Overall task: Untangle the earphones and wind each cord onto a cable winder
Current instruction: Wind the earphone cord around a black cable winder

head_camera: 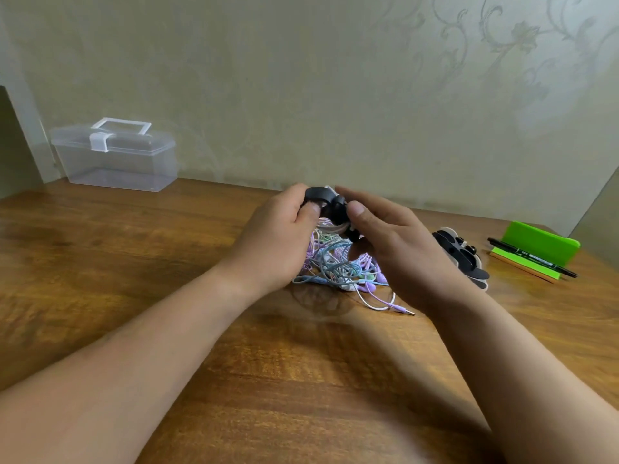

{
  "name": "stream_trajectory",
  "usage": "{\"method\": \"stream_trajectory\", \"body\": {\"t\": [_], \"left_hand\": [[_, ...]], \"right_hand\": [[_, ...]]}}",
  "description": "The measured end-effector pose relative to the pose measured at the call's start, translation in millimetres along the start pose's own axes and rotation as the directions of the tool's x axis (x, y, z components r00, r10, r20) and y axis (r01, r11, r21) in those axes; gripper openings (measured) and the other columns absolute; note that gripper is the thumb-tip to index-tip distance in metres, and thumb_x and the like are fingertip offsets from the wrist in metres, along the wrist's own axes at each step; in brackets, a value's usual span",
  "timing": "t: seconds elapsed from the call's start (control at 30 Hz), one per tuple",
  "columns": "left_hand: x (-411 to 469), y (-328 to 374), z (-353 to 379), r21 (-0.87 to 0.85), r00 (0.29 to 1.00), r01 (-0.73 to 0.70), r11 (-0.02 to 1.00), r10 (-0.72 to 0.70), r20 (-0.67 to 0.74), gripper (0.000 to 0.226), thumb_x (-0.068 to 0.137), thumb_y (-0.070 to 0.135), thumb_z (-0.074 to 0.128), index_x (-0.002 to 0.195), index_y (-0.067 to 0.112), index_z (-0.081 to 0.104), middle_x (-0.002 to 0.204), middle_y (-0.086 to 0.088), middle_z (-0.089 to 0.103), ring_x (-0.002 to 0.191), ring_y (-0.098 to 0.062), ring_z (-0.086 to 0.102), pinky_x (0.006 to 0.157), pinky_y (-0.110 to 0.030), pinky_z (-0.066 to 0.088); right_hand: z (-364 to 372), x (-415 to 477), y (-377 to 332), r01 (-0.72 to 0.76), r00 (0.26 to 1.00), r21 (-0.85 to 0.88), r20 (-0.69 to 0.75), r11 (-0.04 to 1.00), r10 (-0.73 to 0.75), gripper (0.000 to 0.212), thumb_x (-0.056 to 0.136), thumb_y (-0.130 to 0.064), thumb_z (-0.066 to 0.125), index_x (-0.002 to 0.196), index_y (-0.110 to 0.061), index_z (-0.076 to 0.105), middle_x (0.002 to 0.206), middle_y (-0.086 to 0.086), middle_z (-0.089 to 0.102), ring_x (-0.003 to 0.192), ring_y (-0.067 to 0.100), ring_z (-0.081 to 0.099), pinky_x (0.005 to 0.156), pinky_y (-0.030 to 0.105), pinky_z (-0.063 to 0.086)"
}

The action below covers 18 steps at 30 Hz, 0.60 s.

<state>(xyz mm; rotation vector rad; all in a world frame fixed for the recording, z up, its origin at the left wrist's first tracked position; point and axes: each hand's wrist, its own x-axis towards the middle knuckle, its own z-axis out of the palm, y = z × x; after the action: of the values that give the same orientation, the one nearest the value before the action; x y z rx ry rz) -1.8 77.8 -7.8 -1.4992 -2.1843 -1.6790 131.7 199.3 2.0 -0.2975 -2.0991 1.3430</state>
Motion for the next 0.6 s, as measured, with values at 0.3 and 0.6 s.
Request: {"method": "stream_trajectory", "body": {"t": [0.3,0.6], "left_hand": [[-0.7,-11.7,7.6,0.071,0.992,-0.064,0.995,0.071,-0.104,0.013,0.103,0.026,0.062,0.096,0.023,0.073,0.073,0.008,0.07,0.068,-0.012,0.065,0.061,-0.04,0.053],[0.4,-3.3,6.0,-0.32,0.984,0.051,0.946,0.007,0.176,0.03,0.109,0.016,0.048,0.115,0.032,0.073,0.099,-0.009,0.076,0.084,-0.021,0.073,0.08,-0.042,0.062]], "right_hand": [[6.9,-0.4,-0.9,-0.094,0.992,0.12,-0.071,0.988,0.103,0.032,0.108,-0.022,0.056,0.139,-0.023,0.064,0.102,-0.001,0.075,0.078,0.003,0.065,0.064,0.023,0.053],[0.2,4.9,0.1,-0.162,0.971,0.329,-0.113,0.93,0.209,0.024,0.103,-0.011,0.051,0.11,-0.013,0.075,0.085,-0.001,0.075,0.074,0.013,0.064,0.059,0.031,0.05]]}}
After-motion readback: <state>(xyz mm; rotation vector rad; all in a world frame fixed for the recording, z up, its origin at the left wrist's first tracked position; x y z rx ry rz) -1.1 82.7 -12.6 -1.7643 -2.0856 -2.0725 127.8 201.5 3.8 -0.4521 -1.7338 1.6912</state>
